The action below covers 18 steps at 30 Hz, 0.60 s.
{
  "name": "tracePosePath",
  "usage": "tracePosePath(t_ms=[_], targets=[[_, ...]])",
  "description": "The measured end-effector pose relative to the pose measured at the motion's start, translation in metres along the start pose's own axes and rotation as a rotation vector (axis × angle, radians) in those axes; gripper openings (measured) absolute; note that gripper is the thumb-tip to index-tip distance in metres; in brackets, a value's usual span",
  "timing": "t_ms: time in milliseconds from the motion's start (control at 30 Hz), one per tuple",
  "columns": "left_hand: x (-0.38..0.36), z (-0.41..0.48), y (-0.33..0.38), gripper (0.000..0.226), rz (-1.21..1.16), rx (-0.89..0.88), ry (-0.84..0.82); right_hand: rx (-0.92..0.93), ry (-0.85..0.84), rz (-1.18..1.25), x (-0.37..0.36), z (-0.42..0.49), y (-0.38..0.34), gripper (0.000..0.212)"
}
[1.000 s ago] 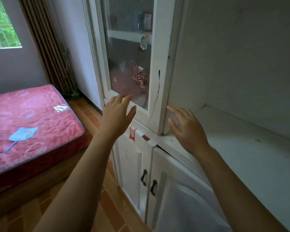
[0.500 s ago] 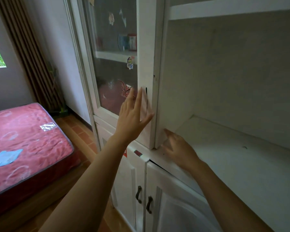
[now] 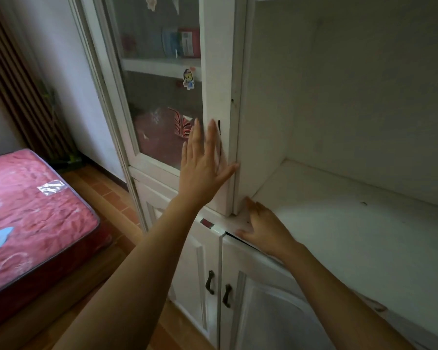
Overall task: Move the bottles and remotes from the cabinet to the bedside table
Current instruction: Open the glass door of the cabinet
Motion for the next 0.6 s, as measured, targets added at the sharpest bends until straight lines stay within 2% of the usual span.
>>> tracePosePath(t_ms=[200, 600], targets=[[0.0004, 0.0019, -0.0037, 0.089, -0.033, -0.003, 0.040, -0.015, 0.071, 0.005, 0.0007, -0.0042, -0.0005, 0.087], [0.0052, -0.0029, -0.0040, 0.092, 0.008, -0.038, 0.105, -0.029, 0.091, -0.006, -0.0014, -0.0072, 0.0042, 0.088]])
Point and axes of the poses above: each hand's wrist, its own z-axis towards the middle knuckle, its own x-axis out of the back of the hand, y = z × x, the point moved 6 cm from there along z, towards the middle knuckle, and after that the axes turned 1 degree about x, right-handed, at the moved point
